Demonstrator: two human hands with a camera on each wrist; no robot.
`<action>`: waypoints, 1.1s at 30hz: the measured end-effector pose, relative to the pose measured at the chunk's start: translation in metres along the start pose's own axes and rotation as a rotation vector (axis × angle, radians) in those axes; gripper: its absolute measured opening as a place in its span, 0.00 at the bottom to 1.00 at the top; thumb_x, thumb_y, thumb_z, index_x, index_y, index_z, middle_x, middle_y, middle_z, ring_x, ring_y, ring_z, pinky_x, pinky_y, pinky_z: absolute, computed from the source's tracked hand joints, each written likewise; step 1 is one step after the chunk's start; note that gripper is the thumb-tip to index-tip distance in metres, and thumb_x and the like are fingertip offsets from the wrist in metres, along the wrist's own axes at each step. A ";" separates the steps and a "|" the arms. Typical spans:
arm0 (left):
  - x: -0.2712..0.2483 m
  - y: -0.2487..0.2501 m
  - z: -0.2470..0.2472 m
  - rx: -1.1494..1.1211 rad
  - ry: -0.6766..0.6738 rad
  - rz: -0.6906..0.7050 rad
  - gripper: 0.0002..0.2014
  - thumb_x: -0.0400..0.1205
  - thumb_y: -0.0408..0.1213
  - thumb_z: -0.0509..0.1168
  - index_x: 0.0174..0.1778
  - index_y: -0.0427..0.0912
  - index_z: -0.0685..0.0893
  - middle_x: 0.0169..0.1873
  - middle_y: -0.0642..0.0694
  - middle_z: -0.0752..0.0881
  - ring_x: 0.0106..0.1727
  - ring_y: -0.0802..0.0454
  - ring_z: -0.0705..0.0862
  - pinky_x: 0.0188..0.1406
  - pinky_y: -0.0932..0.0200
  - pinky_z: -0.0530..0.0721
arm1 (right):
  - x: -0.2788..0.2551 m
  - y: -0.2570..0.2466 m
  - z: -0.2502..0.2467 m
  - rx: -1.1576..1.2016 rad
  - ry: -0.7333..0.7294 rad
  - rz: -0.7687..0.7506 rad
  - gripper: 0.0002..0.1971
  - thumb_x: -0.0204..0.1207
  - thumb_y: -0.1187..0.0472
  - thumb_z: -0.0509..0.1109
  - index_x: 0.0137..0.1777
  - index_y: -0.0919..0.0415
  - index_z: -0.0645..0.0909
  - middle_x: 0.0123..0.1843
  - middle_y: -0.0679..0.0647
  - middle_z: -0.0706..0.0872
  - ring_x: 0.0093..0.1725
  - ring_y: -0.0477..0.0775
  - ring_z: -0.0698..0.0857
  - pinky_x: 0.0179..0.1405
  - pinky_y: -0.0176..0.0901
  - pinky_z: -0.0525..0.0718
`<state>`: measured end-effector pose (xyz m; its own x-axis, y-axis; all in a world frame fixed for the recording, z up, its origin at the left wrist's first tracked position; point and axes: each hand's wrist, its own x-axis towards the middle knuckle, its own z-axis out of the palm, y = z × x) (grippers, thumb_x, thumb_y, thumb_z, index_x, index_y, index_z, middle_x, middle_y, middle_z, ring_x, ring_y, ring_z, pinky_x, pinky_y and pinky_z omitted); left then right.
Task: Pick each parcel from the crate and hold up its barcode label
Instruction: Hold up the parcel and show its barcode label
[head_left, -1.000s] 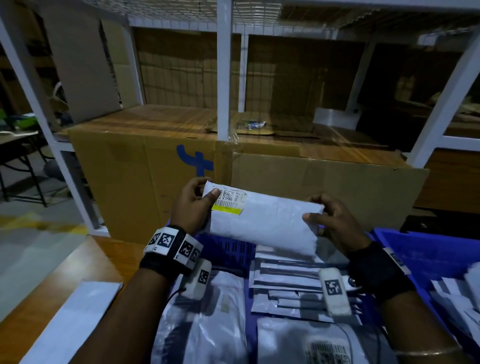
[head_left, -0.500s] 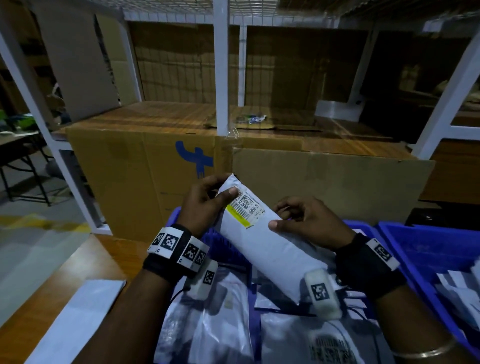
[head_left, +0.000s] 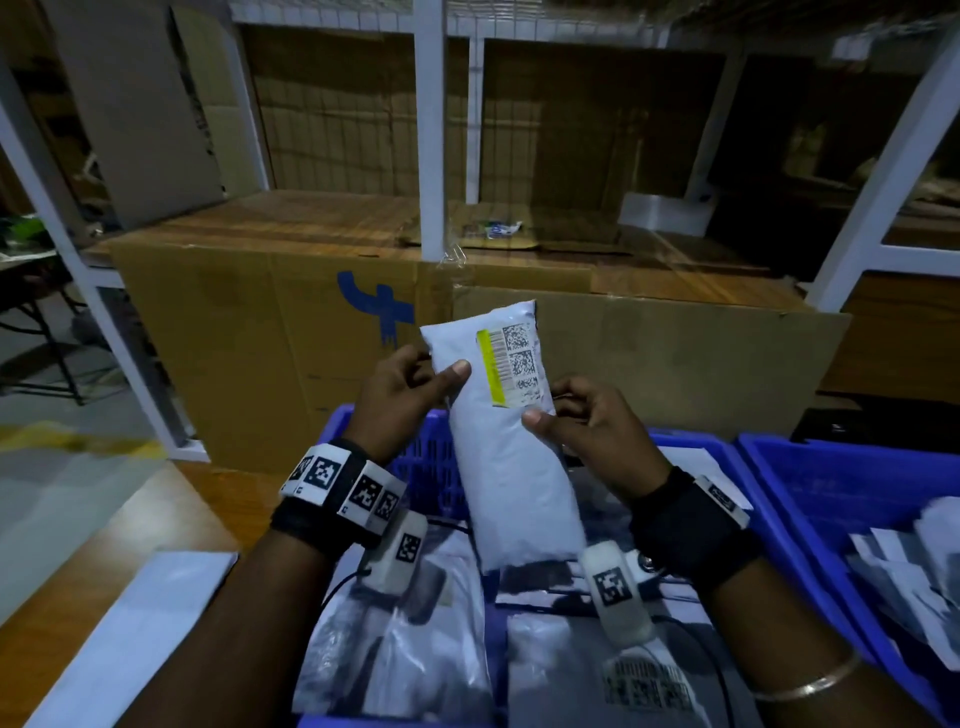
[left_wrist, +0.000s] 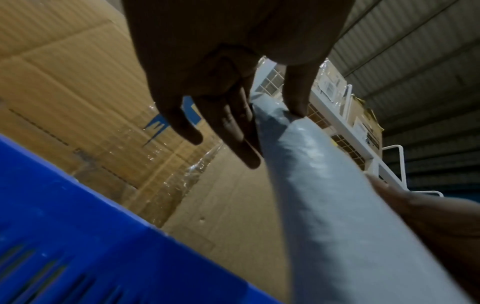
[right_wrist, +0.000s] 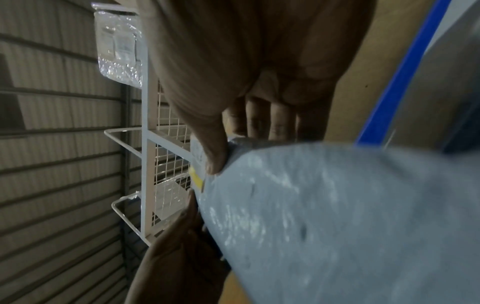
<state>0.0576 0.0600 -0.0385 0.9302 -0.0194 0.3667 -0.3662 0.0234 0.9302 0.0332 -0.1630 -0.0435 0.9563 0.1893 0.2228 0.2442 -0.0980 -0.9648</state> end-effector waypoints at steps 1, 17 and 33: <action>0.000 0.000 0.000 -0.010 -0.017 0.010 0.17 0.79 0.33 0.70 0.63 0.32 0.82 0.47 0.39 0.90 0.48 0.46 0.89 0.46 0.49 0.88 | 0.000 0.001 0.001 -0.006 -0.009 -0.002 0.15 0.73 0.62 0.79 0.56 0.65 0.82 0.50 0.65 0.91 0.45 0.56 0.88 0.38 0.58 0.87; -0.005 -0.016 -0.003 0.434 -0.326 -0.064 0.37 0.62 0.63 0.77 0.66 0.53 0.82 0.59 0.56 0.87 0.60 0.59 0.85 0.61 0.44 0.85 | 0.007 0.003 -0.015 0.189 0.169 -0.029 0.20 0.75 0.66 0.76 0.66 0.60 0.78 0.59 0.59 0.89 0.60 0.63 0.87 0.45 0.63 0.90; -0.009 -0.007 -0.006 0.612 -0.417 -0.038 0.18 0.66 0.53 0.75 0.53 0.60 0.89 0.46 0.61 0.91 0.52 0.63 0.87 0.55 0.47 0.85 | -0.006 -0.006 -0.052 -0.446 0.051 -0.209 0.43 0.59 0.59 0.88 0.73 0.39 0.71 0.56 0.42 0.85 0.47 0.45 0.88 0.44 0.45 0.89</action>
<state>0.0517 0.0663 -0.0484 0.9000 -0.3895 0.1955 -0.3961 -0.5442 0.7395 0.0345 -0.2145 -0.0318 0.8835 0.2029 0.4223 0.4660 -0.4736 -0.7474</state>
